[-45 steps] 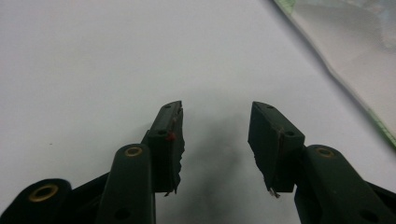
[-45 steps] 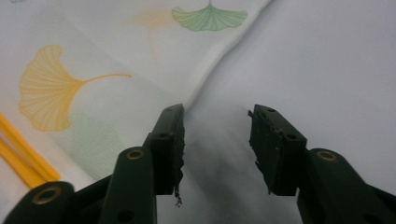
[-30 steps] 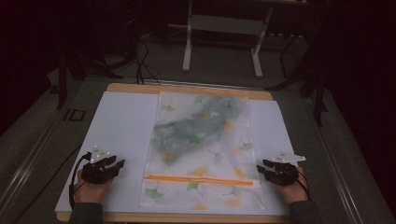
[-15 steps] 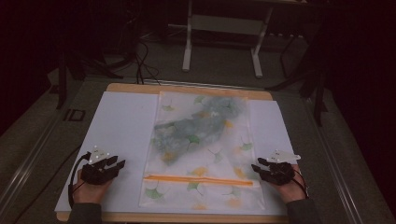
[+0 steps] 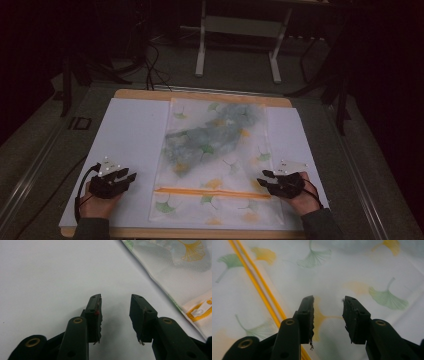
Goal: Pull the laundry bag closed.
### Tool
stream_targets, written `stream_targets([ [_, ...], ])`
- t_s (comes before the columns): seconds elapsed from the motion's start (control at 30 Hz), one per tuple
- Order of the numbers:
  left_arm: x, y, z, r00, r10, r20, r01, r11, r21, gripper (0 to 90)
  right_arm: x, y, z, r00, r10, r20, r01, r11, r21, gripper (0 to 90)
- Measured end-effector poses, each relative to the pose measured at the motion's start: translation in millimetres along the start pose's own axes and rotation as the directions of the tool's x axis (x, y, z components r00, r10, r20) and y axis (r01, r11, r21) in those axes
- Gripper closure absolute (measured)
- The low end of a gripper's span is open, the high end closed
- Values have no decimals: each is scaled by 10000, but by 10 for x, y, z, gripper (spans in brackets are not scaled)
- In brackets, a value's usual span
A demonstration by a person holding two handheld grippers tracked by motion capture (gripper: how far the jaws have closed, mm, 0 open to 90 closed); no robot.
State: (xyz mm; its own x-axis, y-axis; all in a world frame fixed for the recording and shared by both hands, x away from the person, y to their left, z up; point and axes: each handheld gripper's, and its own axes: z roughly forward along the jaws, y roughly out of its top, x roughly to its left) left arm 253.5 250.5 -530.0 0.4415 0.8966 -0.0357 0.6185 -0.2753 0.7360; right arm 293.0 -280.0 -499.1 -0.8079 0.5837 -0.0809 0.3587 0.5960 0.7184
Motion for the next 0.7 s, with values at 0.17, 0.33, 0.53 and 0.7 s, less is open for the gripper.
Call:
stream_targets([
  [0.17, -1, 13, -6, 9999, 26, 102, -27, 9999, 99, 645, 40, 110, 52, 9989, 1, -461, -5, 10000, -93, 617],
  [0.33, 2, 13, -13, 9999, -39, 162, 39, 10000, -14, 642, 103, 231, 134, 9964, -275, -797, 269, 9996, -93, 607],
  [0.53, -33, 19, -4, 9996, 187, 207, -186, 9998, -66, 631, 187, 383, 241, 9913, -677, -1129, 672, 9977, -84, 589],
  [0.7, -29, 19, -23, 9997, 136, 217, -132, 9998, -144, 631, 255, 491, 334, 9874, -796, -1370, 800, 9968, -26, 540],
])
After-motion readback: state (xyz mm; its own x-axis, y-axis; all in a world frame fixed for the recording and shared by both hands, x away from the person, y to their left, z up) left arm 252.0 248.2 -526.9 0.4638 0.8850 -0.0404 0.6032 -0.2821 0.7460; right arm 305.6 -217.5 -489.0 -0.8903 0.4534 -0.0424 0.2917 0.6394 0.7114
